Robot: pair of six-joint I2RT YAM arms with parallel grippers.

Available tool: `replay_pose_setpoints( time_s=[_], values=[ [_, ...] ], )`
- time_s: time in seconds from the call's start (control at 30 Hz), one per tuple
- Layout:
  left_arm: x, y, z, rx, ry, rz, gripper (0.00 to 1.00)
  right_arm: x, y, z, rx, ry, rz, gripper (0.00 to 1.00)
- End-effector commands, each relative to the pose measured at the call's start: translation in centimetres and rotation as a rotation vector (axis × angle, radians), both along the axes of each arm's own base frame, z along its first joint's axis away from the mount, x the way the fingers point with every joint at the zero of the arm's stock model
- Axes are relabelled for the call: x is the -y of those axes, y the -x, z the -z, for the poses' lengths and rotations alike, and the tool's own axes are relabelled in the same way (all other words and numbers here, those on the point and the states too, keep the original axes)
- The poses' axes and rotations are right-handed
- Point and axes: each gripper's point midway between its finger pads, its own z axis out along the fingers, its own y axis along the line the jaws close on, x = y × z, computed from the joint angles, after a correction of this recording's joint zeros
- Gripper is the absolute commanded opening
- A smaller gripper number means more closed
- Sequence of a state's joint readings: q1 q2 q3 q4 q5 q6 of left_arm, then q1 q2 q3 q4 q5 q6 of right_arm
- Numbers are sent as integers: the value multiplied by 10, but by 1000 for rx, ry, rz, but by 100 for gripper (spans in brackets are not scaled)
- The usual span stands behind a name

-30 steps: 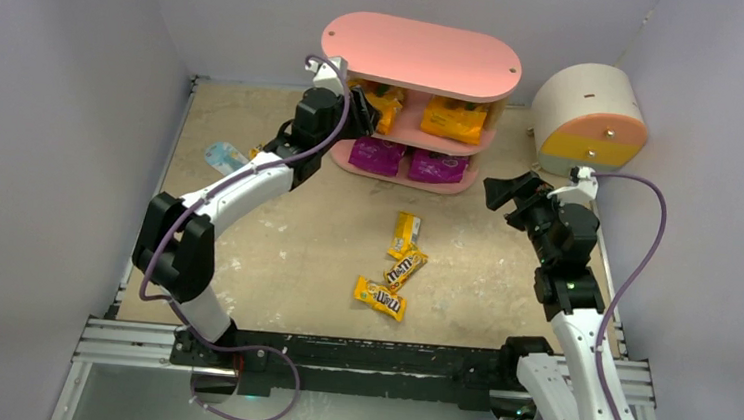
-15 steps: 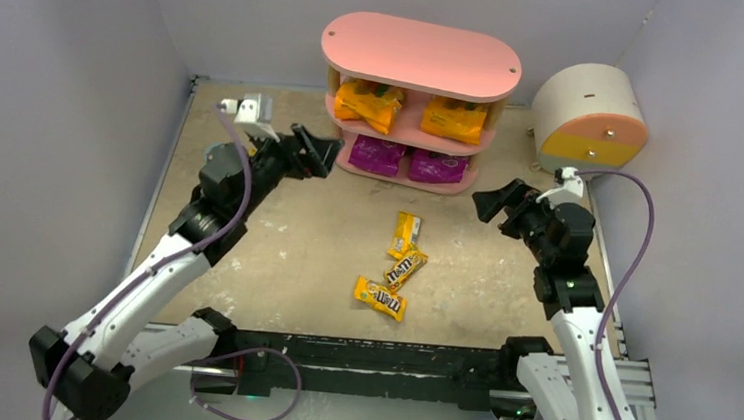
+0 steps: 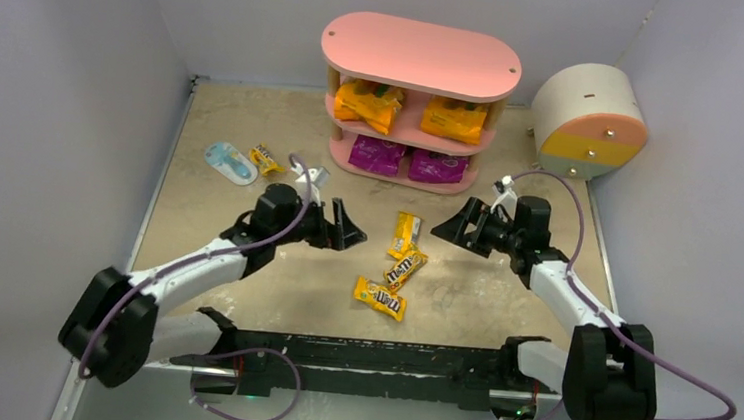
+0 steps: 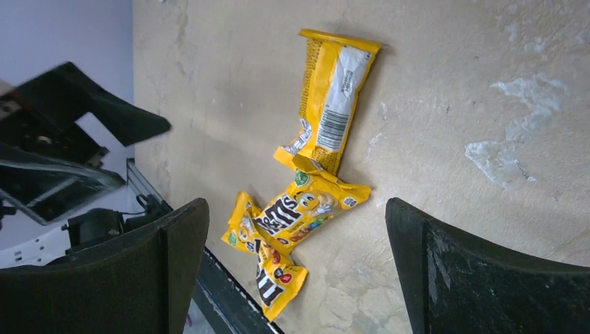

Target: Place and organize the candy bags onto the shelf

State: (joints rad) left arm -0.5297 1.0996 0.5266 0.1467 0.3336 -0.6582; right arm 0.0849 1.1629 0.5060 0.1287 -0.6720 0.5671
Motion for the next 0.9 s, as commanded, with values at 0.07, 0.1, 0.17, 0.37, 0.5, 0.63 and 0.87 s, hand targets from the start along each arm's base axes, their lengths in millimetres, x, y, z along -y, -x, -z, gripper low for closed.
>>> replay_pose_setpoints(
  time_s=[0.07,0.1,0.17,0.37,0.5,0.63,0.87],
  values=[
    [60,23,19,-75,111,270,81,5,-12,-20,108,25,36,98],
    [65,26,25,-93,108,291,79,5,-11,-19,103,33,37,98],
    [74,31,35,-114,100,322,78,7,-10,-17,96,48,39,98],
    [96,34,61,-135,16,334,72,8,-9,-13,87,57,40,98],
    [99,22,80,-142,-57,262,65,8,-7,-14,87,54,34,98],
    [110,25,89,-161,-67,288,55,10,-7,-14,96,70,40,98],
    [124,36,92,-183,-53,341,36,15,-8,-12,90,95,70,98]
  ],
)
